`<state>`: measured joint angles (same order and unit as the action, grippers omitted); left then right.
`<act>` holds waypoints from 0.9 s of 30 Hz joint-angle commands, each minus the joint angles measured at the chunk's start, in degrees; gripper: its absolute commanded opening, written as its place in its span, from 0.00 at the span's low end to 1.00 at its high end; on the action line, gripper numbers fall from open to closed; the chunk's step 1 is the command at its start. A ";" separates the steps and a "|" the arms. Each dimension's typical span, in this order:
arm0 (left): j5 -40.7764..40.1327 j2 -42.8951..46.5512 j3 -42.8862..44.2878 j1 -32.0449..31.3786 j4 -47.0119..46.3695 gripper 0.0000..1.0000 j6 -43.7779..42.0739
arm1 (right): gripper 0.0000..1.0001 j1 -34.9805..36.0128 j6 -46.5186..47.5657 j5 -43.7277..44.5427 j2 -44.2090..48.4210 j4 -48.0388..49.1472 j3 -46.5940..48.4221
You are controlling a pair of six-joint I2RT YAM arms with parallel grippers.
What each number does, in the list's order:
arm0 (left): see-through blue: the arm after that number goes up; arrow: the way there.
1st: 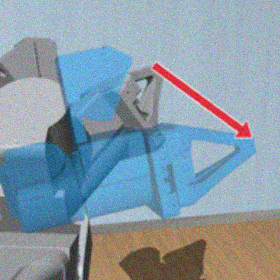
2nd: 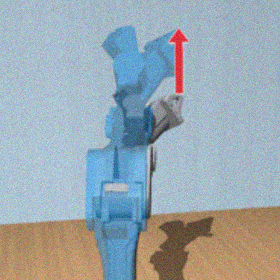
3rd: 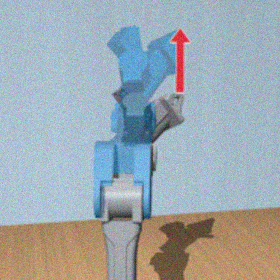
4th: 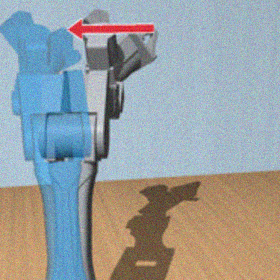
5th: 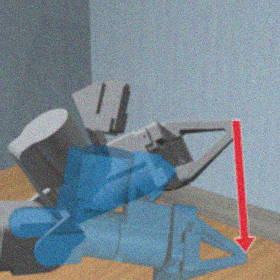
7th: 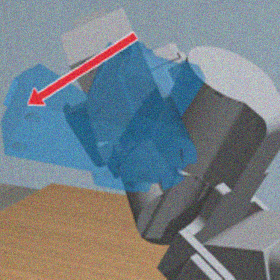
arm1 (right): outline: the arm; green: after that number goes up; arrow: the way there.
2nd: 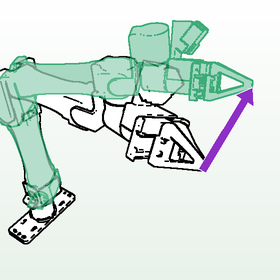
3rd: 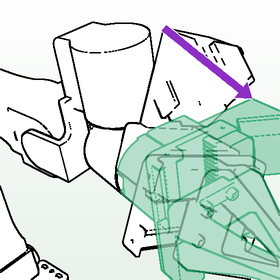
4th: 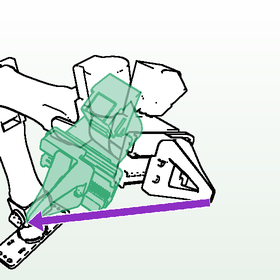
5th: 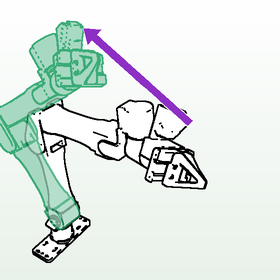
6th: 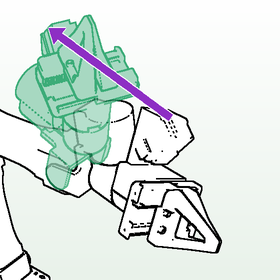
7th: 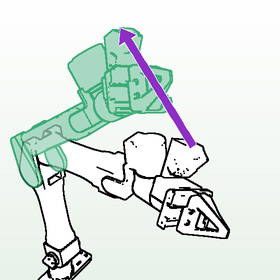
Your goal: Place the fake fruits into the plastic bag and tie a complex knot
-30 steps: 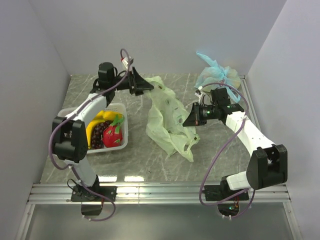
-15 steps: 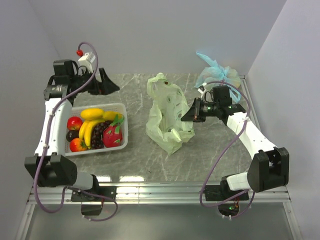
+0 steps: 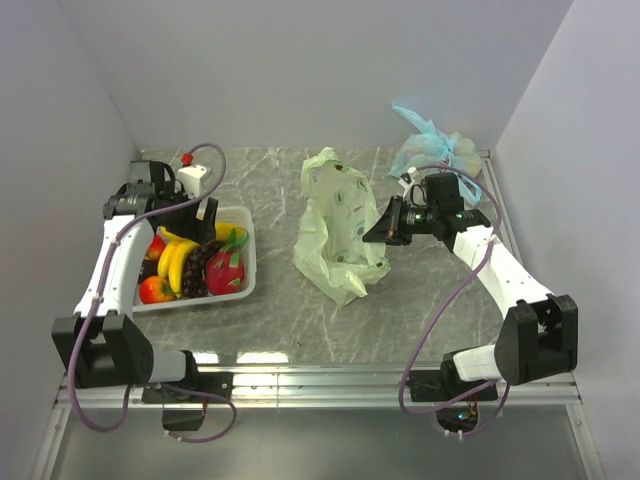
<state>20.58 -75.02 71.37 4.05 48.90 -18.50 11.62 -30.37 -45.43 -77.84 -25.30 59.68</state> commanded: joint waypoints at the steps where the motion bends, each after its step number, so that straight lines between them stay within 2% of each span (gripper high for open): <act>1: -4.65 -3.63 2.62 -0.01 0.47 0.88 -11.24 | 0.00 -0.28 0.75 1.22 1.38 -0.28 2.02; 6: -3.18 -9.86 9.39 4.29 6.11 0.89 -26.37 | 0.00 -0.28 1.19 0.17 1.11 -0.36 2.11; 10: -4.14 -11.19 8.71 5.17 5.42 0.90 -33.25 | 0.00 -0.37 1.37 -0.27 0.59 -0.54 2.11; 15: -4.59 -14.79 7.02 5.70 2.60 0.87 -36.43 | 0.00 -0.28 1.45 -0.19 0.41 -0.45 2.02; 22: -2.82 -19.19 5.45 5.79 -0.82 0.87 -36.43 | 0.00 -0.19 1.63 -0.19 0.24 -0.80 2.02; 25: -2.13 -21.04 5.00 5.88 -0.57 0.83 -36.34 | 0.00 -0.28 1.81 -0.53 -0.03 -1.07 2.28; 27: -1.25 -21.39 4.92 5.79 0.05 0.76 -36.26 | 0.00 -0.28 1.72 -0.80 -0.20 -0.98 2.37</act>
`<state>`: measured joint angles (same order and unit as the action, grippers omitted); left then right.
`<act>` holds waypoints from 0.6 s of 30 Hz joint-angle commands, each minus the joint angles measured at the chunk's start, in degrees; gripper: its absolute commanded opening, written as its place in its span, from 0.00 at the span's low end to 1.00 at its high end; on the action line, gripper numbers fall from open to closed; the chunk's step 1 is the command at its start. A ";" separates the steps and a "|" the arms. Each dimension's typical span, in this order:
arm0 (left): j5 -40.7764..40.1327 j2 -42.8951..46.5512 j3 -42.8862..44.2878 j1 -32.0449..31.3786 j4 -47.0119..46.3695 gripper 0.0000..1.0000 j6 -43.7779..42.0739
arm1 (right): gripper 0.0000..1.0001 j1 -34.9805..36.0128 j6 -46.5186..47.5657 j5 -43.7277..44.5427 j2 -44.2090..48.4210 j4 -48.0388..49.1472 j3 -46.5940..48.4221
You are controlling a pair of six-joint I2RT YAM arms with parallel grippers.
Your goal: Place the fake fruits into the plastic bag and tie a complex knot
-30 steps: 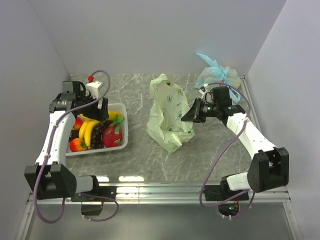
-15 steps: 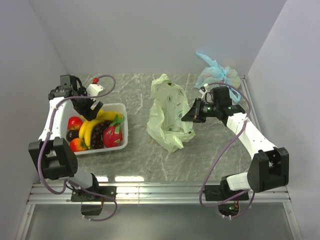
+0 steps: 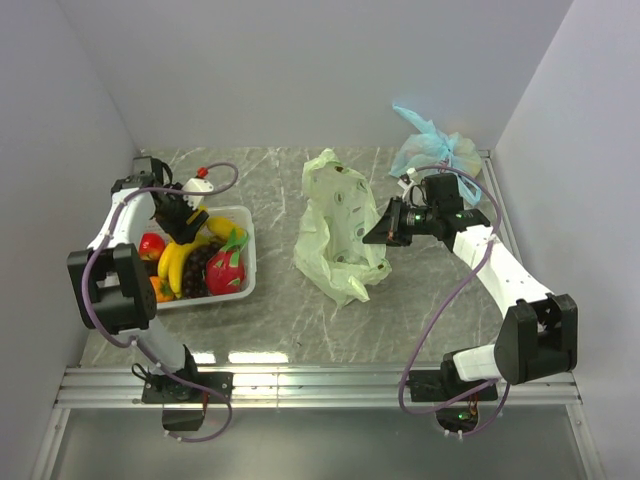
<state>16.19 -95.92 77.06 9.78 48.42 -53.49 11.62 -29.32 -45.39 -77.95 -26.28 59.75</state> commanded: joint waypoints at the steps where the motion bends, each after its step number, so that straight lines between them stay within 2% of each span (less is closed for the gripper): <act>1: 4.02 -0.58 -1.03 0.06 0.79 0.74 -1.17 | 0.00 -0.28 0.76 -0.93 -0.01 0.00 2.30; 4: 5.60 0.20 -1.56 0.15 1.06 0.57 0.40 | 0.00 -0.19 0.58 -1.02 0.08 0.44 1.87; 5: 5.79 0.73 -1.38 0.15 1.06 0.44 1.02 | 0.00 -0.19 0.58 -1.11 0.08 0.44 1.78; 6: 6.05 1.08 -1.03 0.15 1.15 0.38 3.11 | 0.00 -0.19 0.58 -1.11 0.17 0.36 1.86; 8: 8.58 2.39 1.68 0.68 3.41 0.24 6.28 | 0.00 -0.19 1.02 -1.11 0.34 0.01 2.13; 9: 9.64 2.93 4.65 1.20 4.48 0.20 7.34 | 0.00 -0.19 1.02 -1.11 0.43 0.00 2.22; 11: 12.89 5.11 8.53 1.38 7.37 0.13 9.80 | 0.00 -0.19 0.67 -1.37 0.43 0.44 2.22; 13: 21.31 6.70 15.62 1.29 14.21 0.12 11.39 | 0.00 -0.19 0.23 -1.72 0.35 0.88 1.95; 15: 29.03 9.77 18.91 0.16 16.26 0.13 15.42 | 0.00 -0.10 -0.12 -2.07 0.35 1.32 1.78; 17: 30.39 12.93 21.29 -5.71 15.39 0.13 20.85 | 0.00 -0.02 -0.82 -2.51 0.52 1.84 1.52; 18: 31.18 13.91 21.73 -11.13 14.69 0.13 22.54 | 0.00 -0.02 -1.00 -2.95 0.52 2.02 1.25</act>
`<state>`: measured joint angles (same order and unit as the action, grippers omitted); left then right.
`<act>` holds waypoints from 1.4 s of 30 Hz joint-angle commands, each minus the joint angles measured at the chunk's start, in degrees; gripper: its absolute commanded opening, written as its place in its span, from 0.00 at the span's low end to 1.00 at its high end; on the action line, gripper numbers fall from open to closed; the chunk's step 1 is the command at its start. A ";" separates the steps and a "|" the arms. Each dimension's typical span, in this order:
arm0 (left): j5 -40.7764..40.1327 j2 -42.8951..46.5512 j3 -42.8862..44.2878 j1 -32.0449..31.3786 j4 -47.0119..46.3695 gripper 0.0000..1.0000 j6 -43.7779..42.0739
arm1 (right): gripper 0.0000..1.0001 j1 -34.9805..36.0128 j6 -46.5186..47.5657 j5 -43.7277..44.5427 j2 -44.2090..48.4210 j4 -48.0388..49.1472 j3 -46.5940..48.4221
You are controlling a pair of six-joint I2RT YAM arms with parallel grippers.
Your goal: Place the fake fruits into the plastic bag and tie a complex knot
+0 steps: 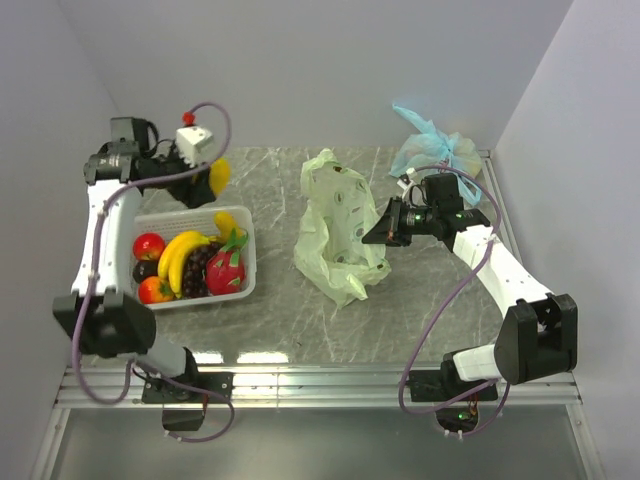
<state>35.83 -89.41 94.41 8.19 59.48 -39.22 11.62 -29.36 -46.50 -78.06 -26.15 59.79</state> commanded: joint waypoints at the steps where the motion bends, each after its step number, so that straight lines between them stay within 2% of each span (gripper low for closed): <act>1: 11.97 8.45 4.03 -12.29 0.92 0.13 9.94 | 0.00 -0.02 -1.22 -2.10 0.63 2.07 1.03; 3: 12.94 11.61 1.15 -17.56 -4.17 0.15 16.61 | 0.00 0.07 -2.10 -2.54 0.80 2.42 1.03; 4: 13.64 12.58 -0.27 -22.55 -10.55 0.15 19.24 | 0.00 0.07 -2.45 -3.06 0.81 2.77 1.03; 6: 13.65 14.26 -2.90 -27.41 -17.17 0.15 27.15 | 0.00 0.07 -3.41 -3.51 0.81 3.30 1.12; 7: 11.82 14.52 -5.79 -31.35 -21.73 0.16 30.66 | 0.00 0.07 -3.77 -3.94 0.89 3.56 1.12; 8: 10.50 14.44 -7.30 -32.78 -30.04 0.16 38.35 | 0.00 0.07 -4.38 -4.82 0.98 4.09 1.03; 9: 9.27 14.00 -9.49 -35.14 -34.04 0.17 42.00 | 0.00 0.07 -4.65 -5.09 1.07 4.27 0.77; 11: 6.01 10.94 -10.04 -37.96 -40.20 0.19 46.06 | 0.00 0.16 -4.56 -5.27 1.33 4.18 0.68; 15: 2.67 3.46 -7.76 -41.83 -42.34 0.20 46.43 | 0.00 0.16 -3.42 -4.83 1.95 2.95 0.68; 17: -0.48 0.22 -7.66 -42.90 -43.40 0.23 46.34 | 0.00 0.16 -3.24 -4.83 1.95 2.95 0.50; 18: -1.89 -0.93 -7.58 -43.60 -44.18 0.28 46.52 | 0.00 0.16 -3.24 -4.83 1.95 2.86 0.50; 19: -2.60 -1.82 -7.49 -43.78 -44.28 0.44 46.69 | 0.00 0.16 -3.07 -4.74 1.95 2.69 0.59; 20: -3.13 -3.56 -6.88 -43.87 -43.50 0.51 46.61 | 0.00 0.25 -2.89 -4.65 1.86 2.69 0.68; 21: -3.31 -4.28 -5.48 -43.78 -41.14 0.59 46.43 | 0.00 0.25 -2.80 -4.48 1.86 2.51 0.68; 23: -2.53 -4.90 -3.63 -43.78 -37.97 0.86 44.51 | 0.00 0.16 -2.45 -4.21 1.77 2.25 0.77; 24: -0.35 -4.47 -2.66 -43.78 -36.91 0.89 43.71 | 0.00 0.16 -2.36 -4.04 1.69 2.07 0.85; 25: 1.07 -3.77 -2.39 -43.87 -34.72 0.99 42.75 | 0.00 0.16 -2.36 -3.95 1.60 2.07 0.77; 29: 4.50 5.10 -3.79 -42.73 -32.15 0.99 41.86 | 0.00 0.07 -1.84 -3.33 1.51 1.37 0.85; 32: 7.31 13.97 -8.35 -37.30 -32.23 0.99 45.44 | 0.00 0.25 -1.31 -2.81 1.77 0.93 1.12; 33: 8.54 16.34 -12.63 -32.06 -32.67 0.99 47.12 | 0.00 0.16 -1.14 -2.72 1.86 0.84 1.12; 35: 9.51 22.41 -18.70 -27.19 -28.67 0.98 48.37 | 0.00 0.16 -1.05 -2.72 1.95 0.84 1.03; 37: 8.56 26.10 -21.62 -21.74 -23.04 0.97 43.91 | 0.00 0.16 -0.70 -2.54 1.95 0.93 0.94; 38: 5.77 26.91 -22.59 -20.42 -20.31 0.97 37.88 | 0.00 0.07 -0.43 -2.46 1.77 0.58 1.12; 39: 4.61 27.18 -24.17 -18.14 -14.54 0.98 34.68 | 0.00 0.25 -0.17 -2.28 1.86 0.31 1.29; 42: -2.17 25.87 -26.73 -14.79 -8.80 0.99 27.47 | 0.00 0.16 0.45 -2.10 1.69 -0.13 1.47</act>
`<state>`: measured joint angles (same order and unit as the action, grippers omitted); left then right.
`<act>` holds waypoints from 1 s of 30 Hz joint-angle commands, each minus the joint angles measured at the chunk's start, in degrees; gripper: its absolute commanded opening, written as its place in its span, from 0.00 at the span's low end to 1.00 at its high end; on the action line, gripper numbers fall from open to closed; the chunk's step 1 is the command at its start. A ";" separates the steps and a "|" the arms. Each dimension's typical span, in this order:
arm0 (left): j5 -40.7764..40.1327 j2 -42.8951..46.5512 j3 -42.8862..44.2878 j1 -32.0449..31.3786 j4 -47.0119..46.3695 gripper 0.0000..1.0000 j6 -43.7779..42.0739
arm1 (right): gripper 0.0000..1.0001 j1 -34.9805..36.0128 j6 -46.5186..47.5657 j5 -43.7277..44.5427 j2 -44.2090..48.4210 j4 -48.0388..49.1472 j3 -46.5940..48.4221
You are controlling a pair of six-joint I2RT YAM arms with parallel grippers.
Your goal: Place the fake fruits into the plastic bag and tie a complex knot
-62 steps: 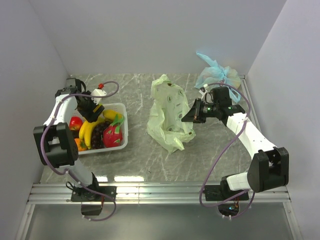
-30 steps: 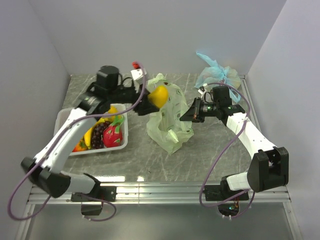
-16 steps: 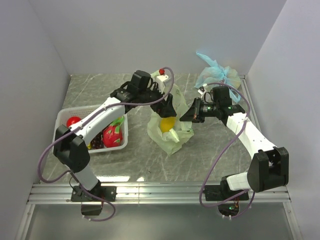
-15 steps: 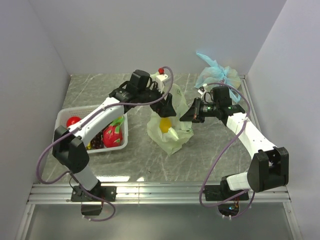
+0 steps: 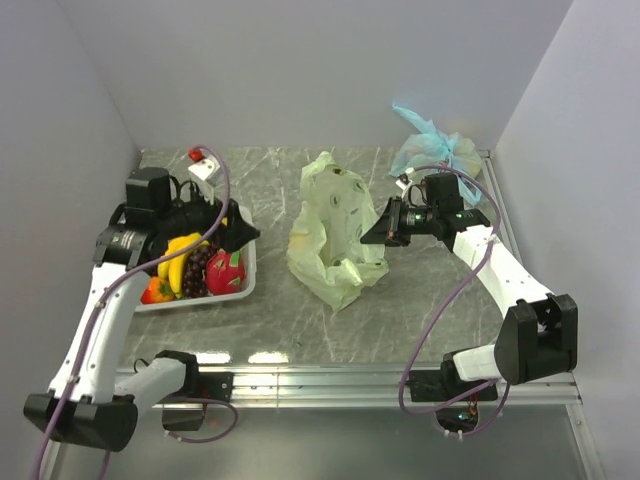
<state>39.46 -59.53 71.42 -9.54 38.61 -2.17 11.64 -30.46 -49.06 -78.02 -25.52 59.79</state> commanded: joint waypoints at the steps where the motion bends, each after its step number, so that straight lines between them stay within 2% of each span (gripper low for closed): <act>1: -6.58 -4.37 -4.18 3.47 12.62 0.99 -9.95 | 0.00 0.05 1.63 0.45 1.64 -0.85 1.47; 6: -17.82 -6.73 -8.40 3.56 6.31 0.99 -6.36 | 0.00 0.23 1.28 0.54 1.38 -0.41 1.29; 16: -21.61 -20.00 -6.82 3.39 6.30 0.99 -7.93 | 0.00 0.14 1.63 0.46 0.59 -0.85 1.73; 19: -22.59 -22.29 -7.43 3.39 6.65 0.97 -8.72 | 0.00 0.14 1.63 0.45 0.15 -1.02 2.00; 24: -23.03 -25.28 -7.43 3.21 9.81 0.99 -10.21 | 0.00 0.14 1.89 0.63 -0.38 -1.29 2.35; 30: -26.36 -29.15 -8.66 2.95 9.03 0.99 -10.04 | 0.00 0.14 1.89 0.28 -1.17 -1.29 2.70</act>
<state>15.90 -87.13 62.57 -6.24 46.13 -11.33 11.64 -29.28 -48.69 -78.81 -26.63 60.01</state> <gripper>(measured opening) 0.994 0.005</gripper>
